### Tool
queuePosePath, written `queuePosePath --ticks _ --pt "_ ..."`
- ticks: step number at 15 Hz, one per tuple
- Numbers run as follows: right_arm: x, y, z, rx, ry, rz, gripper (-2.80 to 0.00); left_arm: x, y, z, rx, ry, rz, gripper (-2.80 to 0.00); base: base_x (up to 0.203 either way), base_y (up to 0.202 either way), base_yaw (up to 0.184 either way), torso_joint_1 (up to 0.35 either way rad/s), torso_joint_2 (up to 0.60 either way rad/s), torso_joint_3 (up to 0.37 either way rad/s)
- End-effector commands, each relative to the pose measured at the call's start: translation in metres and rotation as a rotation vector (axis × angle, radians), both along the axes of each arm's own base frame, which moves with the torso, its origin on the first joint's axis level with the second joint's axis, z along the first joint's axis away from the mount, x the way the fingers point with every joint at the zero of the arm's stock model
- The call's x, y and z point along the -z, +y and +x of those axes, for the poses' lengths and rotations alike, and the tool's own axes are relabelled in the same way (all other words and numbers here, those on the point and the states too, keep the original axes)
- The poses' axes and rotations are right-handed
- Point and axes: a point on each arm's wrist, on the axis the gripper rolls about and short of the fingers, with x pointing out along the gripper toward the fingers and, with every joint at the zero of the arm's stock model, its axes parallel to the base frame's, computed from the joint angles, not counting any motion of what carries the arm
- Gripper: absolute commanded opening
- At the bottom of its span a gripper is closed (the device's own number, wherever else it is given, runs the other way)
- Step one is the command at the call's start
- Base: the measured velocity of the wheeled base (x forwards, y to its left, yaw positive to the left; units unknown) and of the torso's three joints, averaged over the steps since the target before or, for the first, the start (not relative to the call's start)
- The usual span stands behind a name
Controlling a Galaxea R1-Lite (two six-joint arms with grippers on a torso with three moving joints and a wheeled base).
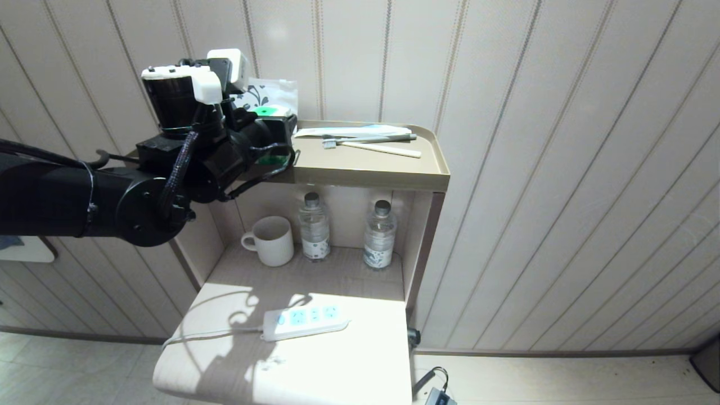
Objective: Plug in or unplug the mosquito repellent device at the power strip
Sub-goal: Insert the plug into the socket
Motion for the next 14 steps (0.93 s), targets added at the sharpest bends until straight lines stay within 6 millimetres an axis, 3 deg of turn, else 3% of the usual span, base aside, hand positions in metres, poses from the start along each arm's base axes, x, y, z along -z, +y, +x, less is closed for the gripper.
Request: queuePosePath --ticks 1,8,14 --pt "0.0 0.0 0.0 0.0 0.001 0.0 -2.8 0.0 0.0 0.0 -0.001 0.0 -0.002 -2.8 0.0 0.0 0.0 0.0 0.0 0.0" --pt "0.0 0.0 0.0 0.0 -0.001 0.0 -2.8 -0.01 0.002 -0.007 0.0 -0.024 -0.006 -2.8 0.0 0.0 0.0 0.0 0.0 0.0" --pt "0.0 0.0 0.0 -0.001 -0.001 0.0 -2.8 -0.077 0.035 -0.064 -0.088 -0.175 -0.102 -2.8 0.0 0.0 0.0 0.0 0.0 0.0"
